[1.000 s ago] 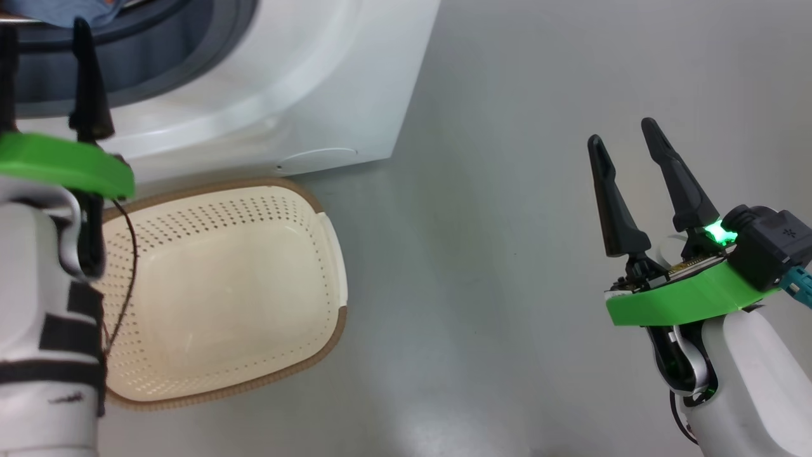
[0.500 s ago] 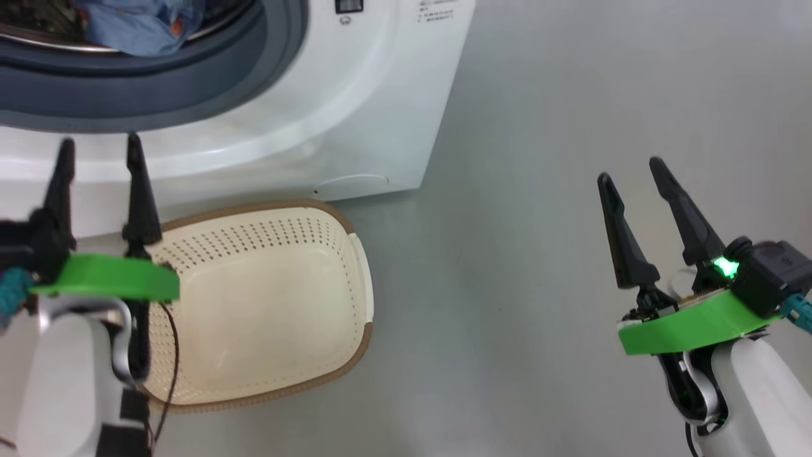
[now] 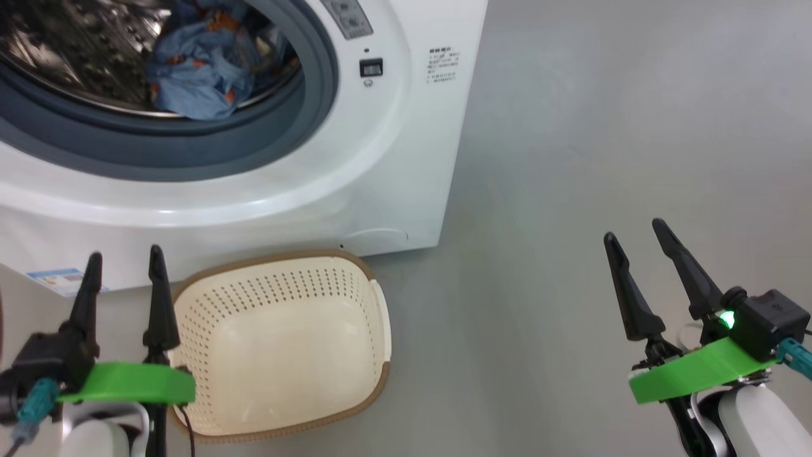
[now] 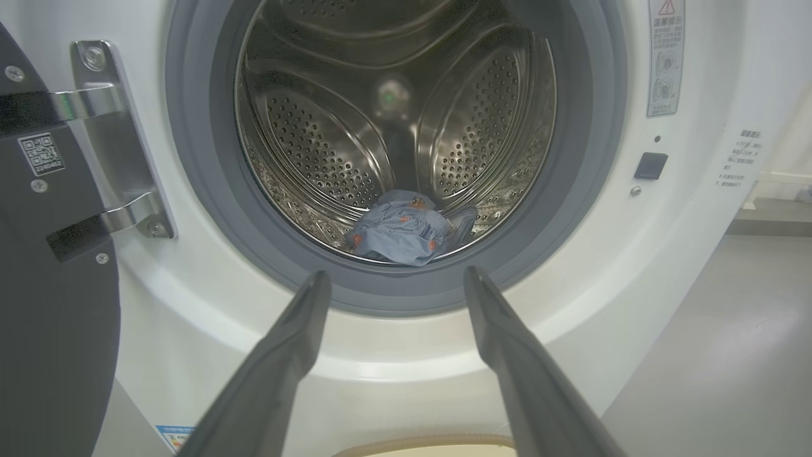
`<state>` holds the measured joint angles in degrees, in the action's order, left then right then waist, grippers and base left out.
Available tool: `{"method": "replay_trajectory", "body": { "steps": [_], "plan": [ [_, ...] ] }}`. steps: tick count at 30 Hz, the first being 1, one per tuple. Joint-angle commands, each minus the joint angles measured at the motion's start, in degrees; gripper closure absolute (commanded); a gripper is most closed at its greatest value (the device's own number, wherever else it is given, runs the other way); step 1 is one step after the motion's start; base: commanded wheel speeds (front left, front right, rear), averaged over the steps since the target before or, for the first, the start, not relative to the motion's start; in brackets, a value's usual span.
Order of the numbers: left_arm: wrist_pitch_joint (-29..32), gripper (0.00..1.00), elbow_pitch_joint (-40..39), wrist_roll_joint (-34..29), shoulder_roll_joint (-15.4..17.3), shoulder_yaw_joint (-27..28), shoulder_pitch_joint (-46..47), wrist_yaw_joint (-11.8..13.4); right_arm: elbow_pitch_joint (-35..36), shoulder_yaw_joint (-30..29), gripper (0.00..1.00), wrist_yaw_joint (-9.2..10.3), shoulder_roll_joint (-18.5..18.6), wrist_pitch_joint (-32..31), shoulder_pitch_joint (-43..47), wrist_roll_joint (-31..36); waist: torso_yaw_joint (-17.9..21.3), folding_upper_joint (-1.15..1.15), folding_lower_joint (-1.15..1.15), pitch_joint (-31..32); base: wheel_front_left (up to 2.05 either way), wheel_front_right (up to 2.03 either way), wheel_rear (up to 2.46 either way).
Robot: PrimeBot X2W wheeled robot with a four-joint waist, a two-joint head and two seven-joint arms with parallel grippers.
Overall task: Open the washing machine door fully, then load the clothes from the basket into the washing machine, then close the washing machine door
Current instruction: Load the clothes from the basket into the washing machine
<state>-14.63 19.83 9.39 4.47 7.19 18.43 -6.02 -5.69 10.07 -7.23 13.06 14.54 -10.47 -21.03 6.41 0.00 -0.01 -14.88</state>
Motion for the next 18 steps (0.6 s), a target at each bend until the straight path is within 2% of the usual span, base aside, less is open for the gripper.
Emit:
{"method": "replay_trajectory", "body": {
  "steps": [1,10,18],
  "plan": [
    [-0.37,0.0,-2.26,-0.85,0.99,2.01,-1.41,-0.27,1.14,0.55,0.0,-0.25,1.19,0.46,1.35,0.1,-0.78,0.0,0.01,3.27,0.0,0.0,0.0],
    [-0.37,0.0,-6.05,-0.1,-0.62,3.35,-9.5,-0.76,1.24,-0.46,0.0,-0.25,2.0,0.46,5.91,0.01,-1.19,0.0,0.01,8.17,0.0,0.0,0.0],
    [-0.37,0.0,-10.15,-0.12,-1.2,3.23,-15.39,-1.1,1.46,-1.59,0.0,-0.25,2.12,0.46,8.49,0.01,-1.46,0.0,0.01,9.93,0.0,0.0,0.0]
  ]
}}
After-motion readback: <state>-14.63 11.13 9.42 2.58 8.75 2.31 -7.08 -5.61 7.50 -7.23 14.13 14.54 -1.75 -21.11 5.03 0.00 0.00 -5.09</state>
